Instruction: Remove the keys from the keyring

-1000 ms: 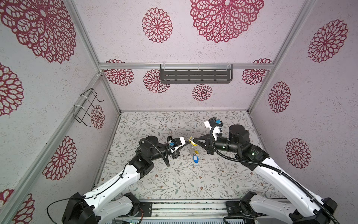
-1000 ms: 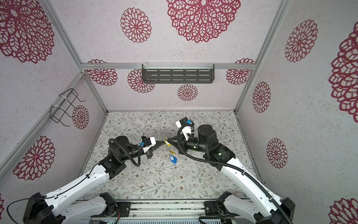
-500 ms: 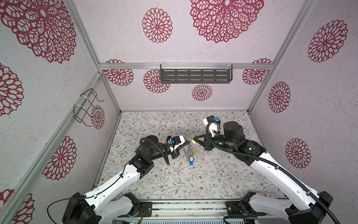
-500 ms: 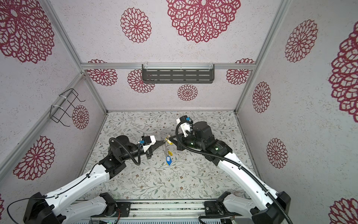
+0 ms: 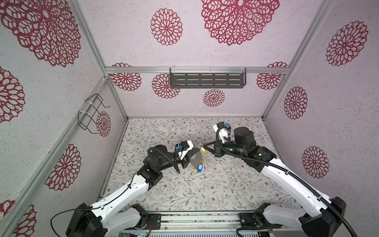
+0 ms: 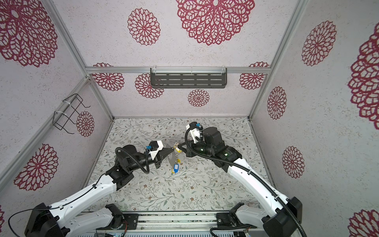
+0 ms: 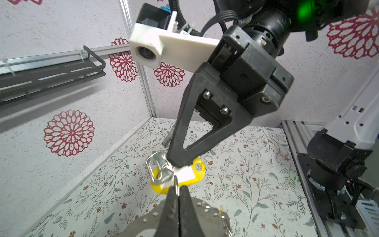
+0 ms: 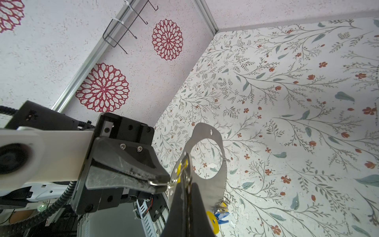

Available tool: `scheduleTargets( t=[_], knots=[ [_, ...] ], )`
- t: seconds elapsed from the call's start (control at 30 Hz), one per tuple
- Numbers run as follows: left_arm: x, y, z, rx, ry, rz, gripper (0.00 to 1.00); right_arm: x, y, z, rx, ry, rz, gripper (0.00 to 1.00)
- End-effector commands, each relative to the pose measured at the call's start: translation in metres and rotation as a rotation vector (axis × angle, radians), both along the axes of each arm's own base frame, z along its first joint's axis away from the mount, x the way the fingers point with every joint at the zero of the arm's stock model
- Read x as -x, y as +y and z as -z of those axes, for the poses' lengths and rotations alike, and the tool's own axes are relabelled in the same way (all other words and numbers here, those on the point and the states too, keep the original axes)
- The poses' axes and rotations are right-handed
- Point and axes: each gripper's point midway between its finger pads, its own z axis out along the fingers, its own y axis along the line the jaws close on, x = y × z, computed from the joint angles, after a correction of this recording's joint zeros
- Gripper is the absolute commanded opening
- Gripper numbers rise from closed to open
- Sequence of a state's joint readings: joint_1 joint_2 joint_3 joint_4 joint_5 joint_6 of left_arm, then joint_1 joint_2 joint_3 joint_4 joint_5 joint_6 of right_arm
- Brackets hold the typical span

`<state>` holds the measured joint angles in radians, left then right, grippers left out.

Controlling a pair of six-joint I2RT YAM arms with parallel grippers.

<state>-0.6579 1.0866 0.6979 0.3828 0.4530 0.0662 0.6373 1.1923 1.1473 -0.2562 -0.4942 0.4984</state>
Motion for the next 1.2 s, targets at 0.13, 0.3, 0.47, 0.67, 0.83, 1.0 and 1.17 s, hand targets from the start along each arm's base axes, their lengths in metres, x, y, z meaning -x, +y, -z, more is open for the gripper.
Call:
scheduleTargets(
  t=[0.13, 0.3, 0.47, 0.67, 0.83, 1.0, 1.17],
  knots=[
    [0.003, -0.001, -0.079, 0.306, 0.016, 0.004, 0.0, -0.024, -0.014, 0.005, 0.024, -0.032, 0.126, 0.0],
    [-0.018, 0.011, -0.091, 0.428, 0.119, -0.107, 0.0, -0.021, -0.014, 0.0, 0.008, -0.052, 0.118, 0.0],
    [-0.027, 0.02, -0.1, 0.551, 0.16, -0.142, 0.0, -0.018, -0.012, -0.002, -0.003, -0.061, 0.109, 0.0],
    [-0.032, 0.023, -0.105, 0.643, 0.185, -0.139, 0.0, -0.011, -0.004, -0.007, -0.034, -0.064, 0.081, 0.0],
    [-0.041, 0.025, -0.106, 0.727, 0.22, -0.167, 0.0, -0.002, 0.012, -0.004, -0.055, -0.062, 0.041, 0.0],
    [-0.049, 0.026, -0.103, 0.8, 0.24, -0.193, 0.0, 0.001, 0.019, 0.001, -0.043, -0.073, 0.043, 0.0],
    [-0.055, 0.021, -0.094, 0.788, 0.267, -0.202, 0.0, -0.013, 0.003, -0.004, -0.005, -0.124, 0.157, 0.0]
  ],
)
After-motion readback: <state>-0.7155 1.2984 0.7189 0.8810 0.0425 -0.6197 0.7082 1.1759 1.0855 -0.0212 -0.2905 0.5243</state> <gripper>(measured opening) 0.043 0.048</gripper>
